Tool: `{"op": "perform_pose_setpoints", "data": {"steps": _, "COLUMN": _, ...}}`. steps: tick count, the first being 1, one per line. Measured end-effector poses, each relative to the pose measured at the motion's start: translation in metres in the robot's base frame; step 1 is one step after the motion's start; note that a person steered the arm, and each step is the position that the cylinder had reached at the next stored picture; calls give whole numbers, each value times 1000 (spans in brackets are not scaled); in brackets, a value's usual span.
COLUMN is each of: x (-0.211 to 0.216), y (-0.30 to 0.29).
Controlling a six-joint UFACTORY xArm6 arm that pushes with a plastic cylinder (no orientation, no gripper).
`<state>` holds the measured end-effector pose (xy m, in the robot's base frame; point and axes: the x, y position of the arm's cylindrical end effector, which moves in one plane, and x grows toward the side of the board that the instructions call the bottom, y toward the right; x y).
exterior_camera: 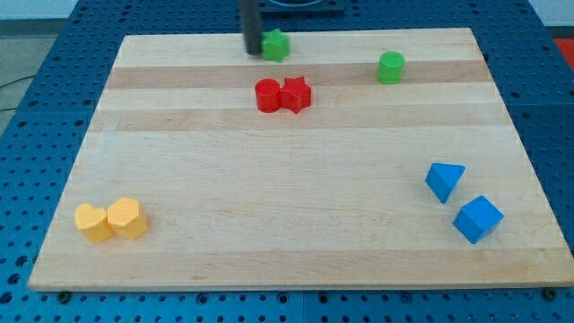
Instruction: Move green circle diagonal ly to the top right of red star
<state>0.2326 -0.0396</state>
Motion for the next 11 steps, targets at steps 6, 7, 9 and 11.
{"op": "perform_pose_setpoints", "data": {"steps": 6, "x": 51, "y": 207}}
{"op": "perform_pose_setpoints", "data": {"steps": 7, "x": 66, "y": 191}}
{"op": "perform_pose_setpoints", "data": {"steps": 9, "x": 111, "y": 177}}
{"op": "perform_pose_setpoints", "data": {"steps": 11, "x": 102, "y": 108}}
